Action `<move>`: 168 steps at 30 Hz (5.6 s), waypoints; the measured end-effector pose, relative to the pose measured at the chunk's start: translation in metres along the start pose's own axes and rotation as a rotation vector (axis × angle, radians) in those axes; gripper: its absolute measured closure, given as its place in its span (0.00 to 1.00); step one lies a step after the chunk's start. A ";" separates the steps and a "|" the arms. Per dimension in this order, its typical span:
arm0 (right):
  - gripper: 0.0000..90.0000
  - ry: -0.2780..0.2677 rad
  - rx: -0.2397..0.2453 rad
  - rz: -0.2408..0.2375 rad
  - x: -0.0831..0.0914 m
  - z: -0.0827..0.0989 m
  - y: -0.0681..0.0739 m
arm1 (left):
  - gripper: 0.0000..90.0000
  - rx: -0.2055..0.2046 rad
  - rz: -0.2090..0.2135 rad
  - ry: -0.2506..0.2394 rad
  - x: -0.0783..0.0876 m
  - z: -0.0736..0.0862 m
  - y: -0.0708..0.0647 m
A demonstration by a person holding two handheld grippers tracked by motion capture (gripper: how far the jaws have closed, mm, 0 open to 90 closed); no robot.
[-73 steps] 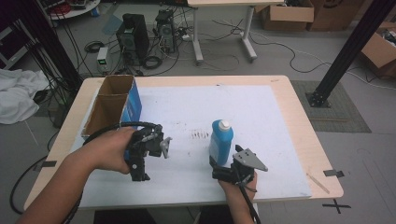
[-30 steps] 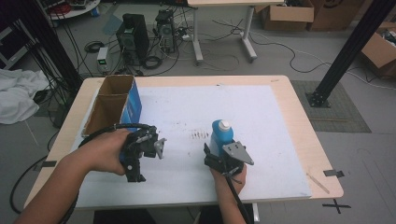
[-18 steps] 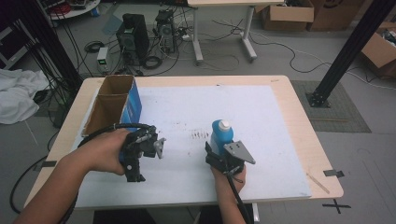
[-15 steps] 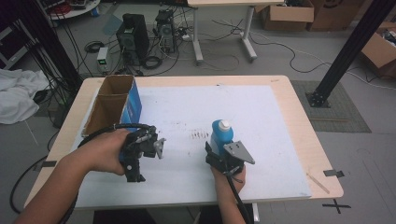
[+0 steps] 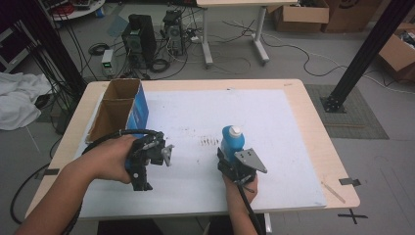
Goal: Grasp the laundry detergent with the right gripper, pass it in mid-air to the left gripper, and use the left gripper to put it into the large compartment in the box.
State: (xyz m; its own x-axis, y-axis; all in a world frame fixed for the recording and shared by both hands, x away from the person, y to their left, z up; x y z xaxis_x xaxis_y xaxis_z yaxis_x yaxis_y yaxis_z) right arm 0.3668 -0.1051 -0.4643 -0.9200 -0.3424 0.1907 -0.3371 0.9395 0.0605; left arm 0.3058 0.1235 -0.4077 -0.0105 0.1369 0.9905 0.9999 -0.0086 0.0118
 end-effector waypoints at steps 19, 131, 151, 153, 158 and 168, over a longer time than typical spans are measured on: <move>0.44 -0.006 -0.003 0.014 0.000 0.000 -0.002 | 0.00 0.000 0.009 0.003 -0.005 0.000 0.000; 0.52 0.126 0.289 -1.172 0.022 -0.024 0.136 | 0.11 -0.076 0.037 -0.028 0.047 -0.084 0.002; 0.52 0.115 0.280 -1.163 0.022 -0.027 0.134 | 0.26 -0.076 0.010 -0.010 0.048 -0.087 0.004; 0.52 0.114 0.280 -1.162 0.022 -0.027 0.134 | 0.27 -0.075 0.011 -0.010 0.048 -0.087 0.003; 0.52 0.112 0.280 -1.163 0.022 -0.027 0.134 | 0.31 -0.072 0.011 -0.002 0.048 -0.086 0.003; 0.52 0.121 0.275 -1.168 0.023 -0.026 0.136 | 0.41 -0.075 0.009 0.010 0.049 -0.084 0.002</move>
State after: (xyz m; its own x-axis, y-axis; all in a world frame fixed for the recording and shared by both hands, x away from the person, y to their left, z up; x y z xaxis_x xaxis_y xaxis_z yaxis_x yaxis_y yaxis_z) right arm 0.3054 0.0148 -0.4261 -0.0122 -0.9678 0.2516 -0.9984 0.0256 0.0501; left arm 0.3067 0.0466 -0.3474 -0.0015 0.1267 0.9919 0.9964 -0.0837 0.0121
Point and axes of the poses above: each handheld gripper's, and its own axes: x roughly backward along the jaws, z roughly out of its underside, y roughly to its left, the point moved 9 cm from there along -x, roughly forward along the jaws, and after that the axes turned 5 degrees about -y, right-handed, at the moved point
